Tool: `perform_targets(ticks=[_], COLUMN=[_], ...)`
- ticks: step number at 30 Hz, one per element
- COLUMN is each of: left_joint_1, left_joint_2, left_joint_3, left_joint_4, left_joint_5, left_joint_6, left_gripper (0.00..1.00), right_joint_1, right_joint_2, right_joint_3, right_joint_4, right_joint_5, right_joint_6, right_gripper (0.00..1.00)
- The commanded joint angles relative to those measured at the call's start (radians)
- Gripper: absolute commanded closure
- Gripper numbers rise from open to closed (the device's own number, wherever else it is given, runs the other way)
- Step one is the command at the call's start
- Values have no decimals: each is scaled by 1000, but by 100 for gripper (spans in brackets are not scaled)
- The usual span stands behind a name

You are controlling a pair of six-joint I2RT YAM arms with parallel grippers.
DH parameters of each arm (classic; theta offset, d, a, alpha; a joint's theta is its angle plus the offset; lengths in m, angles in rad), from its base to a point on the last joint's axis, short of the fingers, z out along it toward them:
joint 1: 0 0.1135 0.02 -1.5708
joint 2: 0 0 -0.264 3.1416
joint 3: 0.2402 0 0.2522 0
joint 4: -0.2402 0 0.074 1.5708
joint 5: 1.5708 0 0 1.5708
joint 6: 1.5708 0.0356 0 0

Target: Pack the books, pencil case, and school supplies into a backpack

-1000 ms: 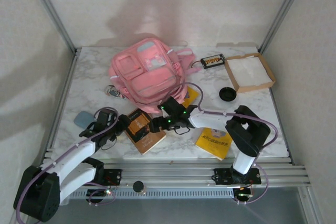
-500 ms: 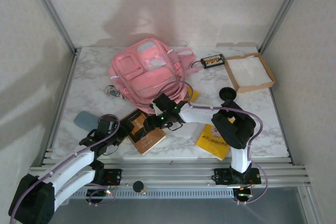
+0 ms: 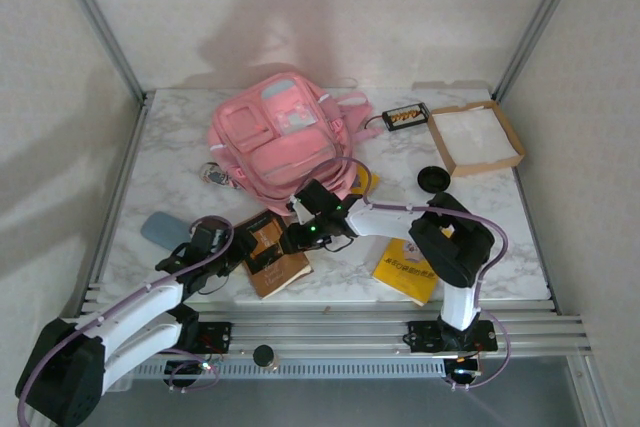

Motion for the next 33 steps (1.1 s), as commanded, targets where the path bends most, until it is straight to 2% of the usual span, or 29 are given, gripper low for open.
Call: perform_targets(ticks=[1,3,9,12,18,23,28,30,33], left_joint_1=[-14,-14,-14,-14,-13,-16,-25,-41,-94], left_joint_2=[25,29,15,-12,-99,-106,-96,-84,-63], left_joint_3=[0,4,25,53,109,194,286,304,347], left_joint_4=[11,2,-43,-94,-170,-222,-230,-185,-124], left_joint_5=[-7,-17,-43,-69,-82,-52,2,53,103], left_joint_6=[19,28,39,38,44,79,94,88,80], left_gripper=[36,36,35,32,27,24,21,19,17], right_joint_1=[7,9,7,9,-17,-79,-238,-329,-389], right_joint_2=[-55,-56,-87,-110,-303,-553,-812,-858,-866], right_joint_3=[-3,-6,-37,-65,-239,-386,-464,-432,-331], right_joint_4=[38,42,58,68,100,79,0,-35,-106], right_joint_5=[-52,-62,-67,-100,-82,-63,-140,-187,-230], right_joint_6=[3,7,23,38,100,142,143,127,86], right_gripper=[65,68,92,100,100,100,100,100,100])
